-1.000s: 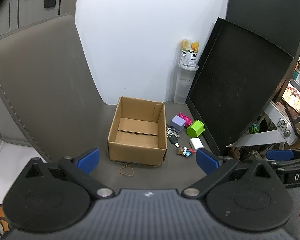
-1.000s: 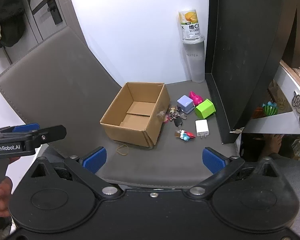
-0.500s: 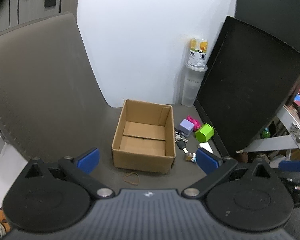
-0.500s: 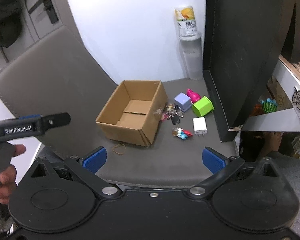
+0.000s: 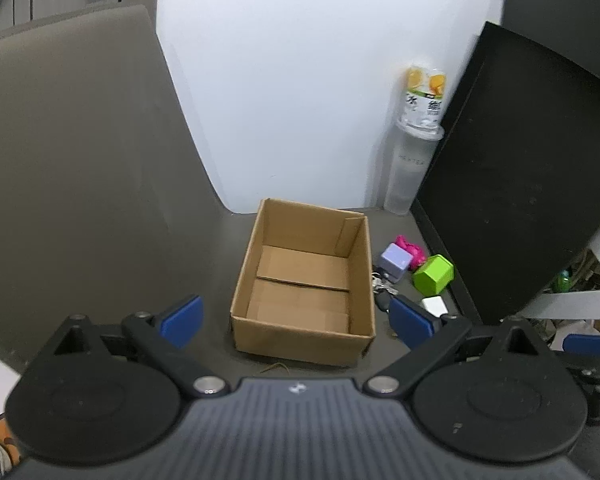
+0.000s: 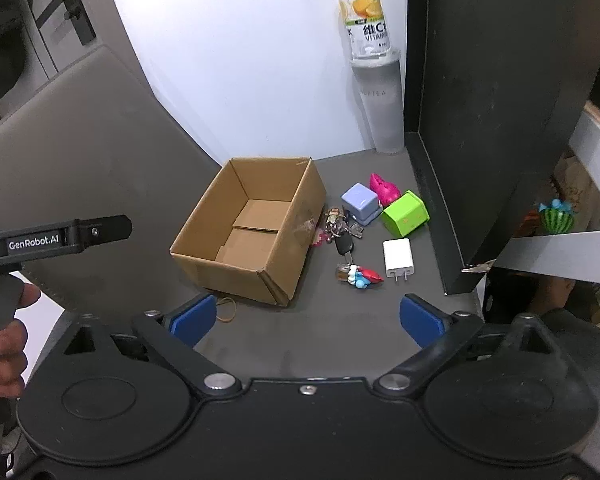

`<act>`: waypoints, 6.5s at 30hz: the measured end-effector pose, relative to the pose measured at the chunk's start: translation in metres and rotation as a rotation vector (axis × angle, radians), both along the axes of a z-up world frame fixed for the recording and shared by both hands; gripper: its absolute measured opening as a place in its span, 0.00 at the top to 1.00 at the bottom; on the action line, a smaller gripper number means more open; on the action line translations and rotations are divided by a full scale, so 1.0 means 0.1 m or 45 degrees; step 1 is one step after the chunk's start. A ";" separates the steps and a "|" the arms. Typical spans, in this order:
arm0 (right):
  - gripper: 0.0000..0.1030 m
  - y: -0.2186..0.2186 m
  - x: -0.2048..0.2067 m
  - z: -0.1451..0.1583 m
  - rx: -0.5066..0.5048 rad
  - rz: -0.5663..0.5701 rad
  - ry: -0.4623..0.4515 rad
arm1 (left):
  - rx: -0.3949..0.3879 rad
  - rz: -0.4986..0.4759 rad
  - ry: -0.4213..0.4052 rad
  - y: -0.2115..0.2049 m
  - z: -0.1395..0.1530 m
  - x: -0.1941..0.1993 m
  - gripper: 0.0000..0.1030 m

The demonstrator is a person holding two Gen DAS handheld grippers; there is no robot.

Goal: Organize rigid objects
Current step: 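Move the right tool toward the blue-and-red figurine beside the box, then close the right gripper on the blue-and-red figurine, then lift the figurine with the right gripper and carry it over the box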

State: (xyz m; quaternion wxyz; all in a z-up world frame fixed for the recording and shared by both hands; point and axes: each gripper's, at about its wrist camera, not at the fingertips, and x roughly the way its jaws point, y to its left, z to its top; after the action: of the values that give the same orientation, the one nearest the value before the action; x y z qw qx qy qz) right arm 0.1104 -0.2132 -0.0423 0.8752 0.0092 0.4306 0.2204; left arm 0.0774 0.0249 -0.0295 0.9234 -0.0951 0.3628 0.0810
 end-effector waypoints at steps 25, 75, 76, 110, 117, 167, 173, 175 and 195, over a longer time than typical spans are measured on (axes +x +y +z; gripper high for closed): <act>0.08 0.08 0.62 -0.51 -0.088 0.022 0.081 | -0.042 0.075 0.210 0.41 -0.70 0.86 0.38; 0.37 0.61 1.41 -1.39 -0.462 0.492 0.113 | -0.192 0.185 0.405 0.67 -1.45 1.23 0.89; 0.39 0.63 1.41 -1.40 -0.474 0.504 0.107 | -0.193 0.182 0.406 0.66 -1.44 1.22 0.89; 0.70 0.86 1.50 -1.72 -0.628 0.664 0.192 | -0.211 0.056 0.451 0.54 -1.57 1.21 0.88; 0.73 0.75 1.50 -1.53 -0.472 0.517 0.210 | -0.185 0.042 0.418 0.51 -1.57 1.18 0.89; 0.73 1.58 2.01 -0.85 0.055 0.283 0.241 | -0.221 0.167 0.332 0.54 -1.56 1.01 0.89; 0.73 1.74 2.07 -1.09 0.036 0.256 0.319 | -0.209 0.254 0.303 0.42 -1.55 0.93 0.89; 0.73 1.80 2.11 -1.16 0.036 0.257 0.350 | -0.213 0.265 0.298 0.40 -1.54 0.91 0.89; 0.71 2.28 2.27 -1.79 -0.182 0.244 0.459 | -0.306 0.319 0.290 0.48 -1.56 0.82 0.89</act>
State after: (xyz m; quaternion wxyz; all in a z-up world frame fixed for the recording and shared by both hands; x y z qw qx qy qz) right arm 0.3375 0.0145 -0.2216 0.7575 -0.0545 0.5936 0.2664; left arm 0.1594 0.0730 -0.1854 0.8412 -0.2393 0.4572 0.1617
